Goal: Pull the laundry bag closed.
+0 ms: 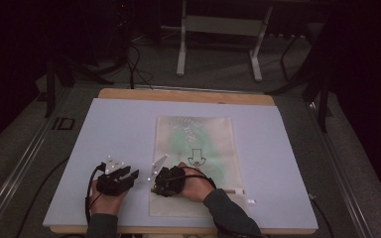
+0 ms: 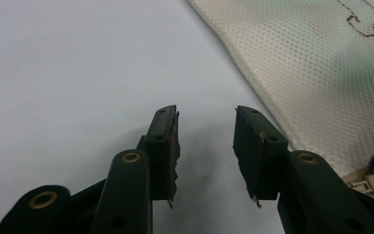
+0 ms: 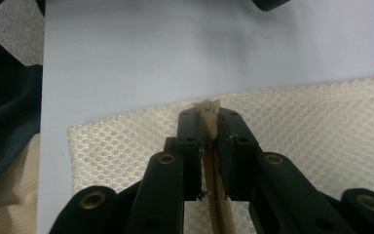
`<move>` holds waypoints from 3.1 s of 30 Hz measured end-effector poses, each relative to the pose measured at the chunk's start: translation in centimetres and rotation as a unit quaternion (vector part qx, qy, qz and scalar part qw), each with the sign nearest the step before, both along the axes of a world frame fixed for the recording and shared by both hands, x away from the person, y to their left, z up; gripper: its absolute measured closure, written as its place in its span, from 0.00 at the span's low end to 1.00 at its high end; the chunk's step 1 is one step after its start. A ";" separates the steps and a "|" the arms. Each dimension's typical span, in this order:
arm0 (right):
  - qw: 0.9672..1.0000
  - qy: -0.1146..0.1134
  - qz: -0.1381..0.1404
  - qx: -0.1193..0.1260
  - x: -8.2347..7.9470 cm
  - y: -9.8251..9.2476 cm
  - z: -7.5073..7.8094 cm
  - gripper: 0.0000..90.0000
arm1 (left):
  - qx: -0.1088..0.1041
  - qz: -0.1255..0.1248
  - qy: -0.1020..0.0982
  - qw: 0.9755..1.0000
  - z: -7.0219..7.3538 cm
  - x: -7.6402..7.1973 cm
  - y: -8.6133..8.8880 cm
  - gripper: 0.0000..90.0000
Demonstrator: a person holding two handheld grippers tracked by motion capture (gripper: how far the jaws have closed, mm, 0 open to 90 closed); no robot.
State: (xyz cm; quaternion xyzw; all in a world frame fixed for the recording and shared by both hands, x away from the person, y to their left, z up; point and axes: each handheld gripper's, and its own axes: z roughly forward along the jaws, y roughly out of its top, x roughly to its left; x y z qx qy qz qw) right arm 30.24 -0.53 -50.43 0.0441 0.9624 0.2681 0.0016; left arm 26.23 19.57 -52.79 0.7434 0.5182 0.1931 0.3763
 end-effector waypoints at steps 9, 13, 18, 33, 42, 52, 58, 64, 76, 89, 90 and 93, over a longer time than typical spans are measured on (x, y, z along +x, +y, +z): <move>1.000 0.016 -0.006 0.002 0.4 -0.1 -0.8 0.90 | -0.004 -0.023 0.000 1.000 0.2 -0.2 -0.8 0.75; 1.000 0.015 -0.003 0.002 0.3 -0.2 -0.9 0.91 | -0.003 -0.033 0.002 0.999 0.2 -0.2 -1.1 0.81; 1.000 0.012 -0.005 0.003 0.2 -0.2 -1.0 0.91 | 0.001 -0.052 0.007 0.999 0.2 -0.2 -1.6 0.92; 1.000 0.012 -0.009 0.012 0.1 -0.4 -1.2 0.91 | -0.007 -0.090 0.018 0.996 0.1 -0.4 -3.2 0.99; 1.000 0.008 -0.007 0.012 0.1 -0.4 -1.2 0.91 | -0.009 -0.103 0.026 0.994 -0.2 -0.4 -4.2 0.99; 1.000 0.008 -0.006 0.015 0.1 -0.5 -1.2 0.91 | -0.006 -0.110 0.046 0.993 -0.6 -0.3 -4.6 0.99; 1.000 0.007 -0.005 0.007 0.0 -0.4 -1.1 0.91 | -0.014 -0.104 0.055 0.993 -0.7 -0.2 -4.5 0.99; 1.000 0.008 -0.003 0.007 0.2 -0.5 -1.1 0.91 | -0.002 -0.100 0.052 0.994 -0.7 -0.3 -4.8 0.99; 1.000 0.009 -0.006 0.003 0.2 -1.1 -1.0 0.91 | -0.005 -0.104 0.054 0.993 -0.7 -0.2 -4.6 1.00; 1.000 -0.007 -0.005 -0.008 -0.2 -1.7 -0.8 0.91 | -0.011 -0.104 0.057 0.993 -0.7 -0.2 -4.6 1.00; 1.000 -0.008 -0.004 -0.010 -0.2 -1.8 -0.7 0.91 | -0.010 -0.104 0.057 0.993 -0.7 -0.2 -4.6 1.00; 1.000 -0.014 -0.004 -0.015 -0.4 -2.0 -0.7 0.91 | -0.010 -0.104 0.056 0.993 -0.7 -0.2 -4.6 1.00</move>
